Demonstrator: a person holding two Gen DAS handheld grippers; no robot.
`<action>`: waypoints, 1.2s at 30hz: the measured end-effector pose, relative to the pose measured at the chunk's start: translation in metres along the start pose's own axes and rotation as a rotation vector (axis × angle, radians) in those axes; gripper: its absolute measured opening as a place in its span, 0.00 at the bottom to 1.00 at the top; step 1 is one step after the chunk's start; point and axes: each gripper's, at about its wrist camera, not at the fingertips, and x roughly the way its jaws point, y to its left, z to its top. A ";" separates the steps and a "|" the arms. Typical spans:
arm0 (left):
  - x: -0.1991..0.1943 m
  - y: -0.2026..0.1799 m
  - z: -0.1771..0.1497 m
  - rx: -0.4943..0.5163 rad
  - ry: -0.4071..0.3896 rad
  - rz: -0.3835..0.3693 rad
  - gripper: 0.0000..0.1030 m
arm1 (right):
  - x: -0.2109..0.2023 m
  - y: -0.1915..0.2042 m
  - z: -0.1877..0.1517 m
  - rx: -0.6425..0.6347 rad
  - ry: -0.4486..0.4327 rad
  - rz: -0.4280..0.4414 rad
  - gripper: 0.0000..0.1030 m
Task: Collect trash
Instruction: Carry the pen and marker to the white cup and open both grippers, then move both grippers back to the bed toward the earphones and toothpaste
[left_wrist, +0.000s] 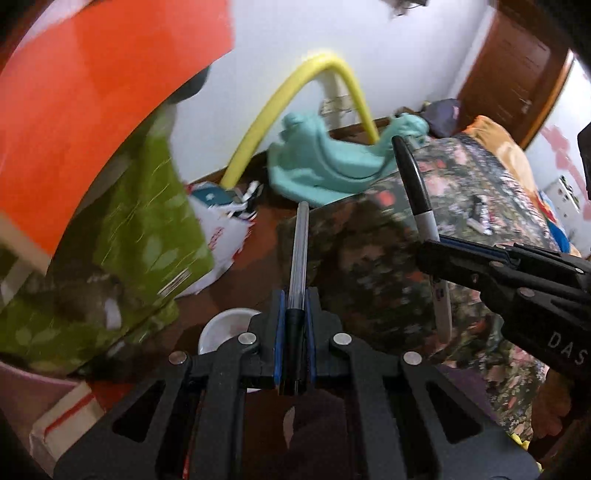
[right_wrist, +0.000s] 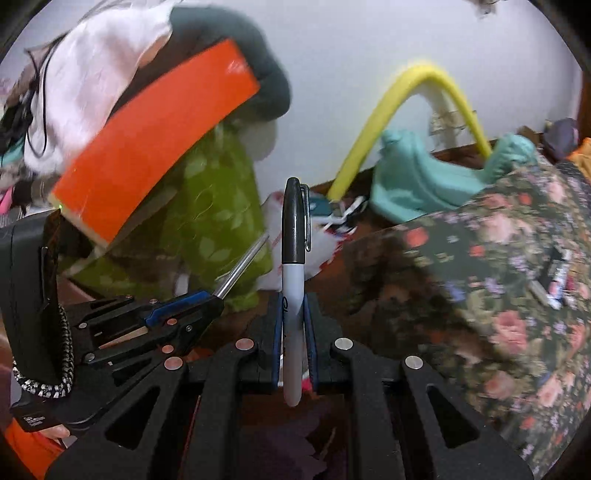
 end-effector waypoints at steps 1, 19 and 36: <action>0.002 0.004 -0.002 -0.008 0.007 0.008 0.09 | 0.007 0.005 0.000 -0.005 0.014 0.009 0.10; 0.094 0.083 -0.042 -0.170 0.212 0.041 0.09 | 0.139 0.038 -0.008 -0.025 0.286 0.102 0.11; 0.095 0.087 -0.040 -0.182 0.229 0.070 0.25 | 0.149 0.026 -0.003 0.022 0.329 0.089 0.28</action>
